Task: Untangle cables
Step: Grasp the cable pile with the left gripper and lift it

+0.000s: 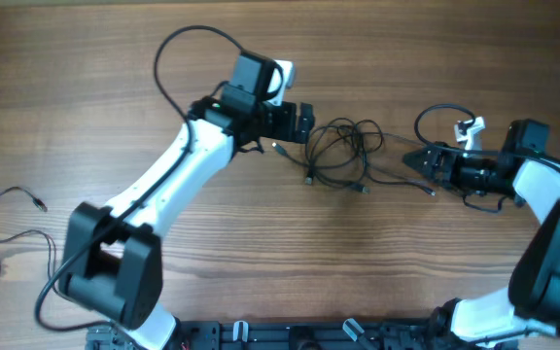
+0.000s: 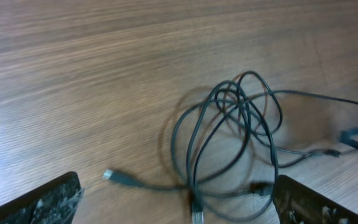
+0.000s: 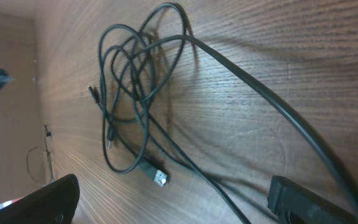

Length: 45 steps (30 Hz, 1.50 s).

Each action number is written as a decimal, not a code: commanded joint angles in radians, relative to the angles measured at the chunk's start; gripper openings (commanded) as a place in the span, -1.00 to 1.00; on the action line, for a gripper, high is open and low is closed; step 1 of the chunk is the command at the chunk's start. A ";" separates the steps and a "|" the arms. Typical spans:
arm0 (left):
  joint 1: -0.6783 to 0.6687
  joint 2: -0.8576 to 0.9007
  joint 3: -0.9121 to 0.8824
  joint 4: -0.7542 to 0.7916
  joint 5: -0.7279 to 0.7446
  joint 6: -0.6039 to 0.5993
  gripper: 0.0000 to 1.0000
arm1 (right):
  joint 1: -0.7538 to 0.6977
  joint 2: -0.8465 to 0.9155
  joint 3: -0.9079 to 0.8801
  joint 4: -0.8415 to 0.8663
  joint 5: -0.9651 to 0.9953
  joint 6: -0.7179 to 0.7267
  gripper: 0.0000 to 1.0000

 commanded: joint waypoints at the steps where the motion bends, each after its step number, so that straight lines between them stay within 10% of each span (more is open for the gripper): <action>1: -0.050 0.089 0.002 0.052 -0.039 -0.030 1.00 | 0.002 -0.215 -0.001 -0.022 0.159 0.059 0.99; 12: -0.080 0.183 0.002 0.170 -0.032 0.051 0.97 | 0.002 -0.849 -0.002 -0.050 0.309 0.132 0.99; 17: -0.116 0.244 0.002 0.205 -0.042 0.133 0.88 | 0.002 -0.853 -0.002 -0.070 0.309 0.132 0.99; 23: -0.116 0.281 0.002 0.282 -0.047 0.520 0.65 | 0.002 -0.850 -0.002 -0.082 0.309 0.131 0.99; 31: -0.114 0.333 0.002 0.467 -0.046 0.563 0.84 | 0.002 -0.839 -0.002 -0.081 0.309 0.106 0.99; 42: -0.113 0.401 0.002 0.552 -0.053 0.562 0.10 | 0.002 -0.793 -0.002 -0.080 0.309 0.106 0.99; 45: -0.114 0.422 0.002 0.526 0.038 0.557 0.25 | 0.002 -0.793 -0.002 -0.080 0.309 0.106 0.99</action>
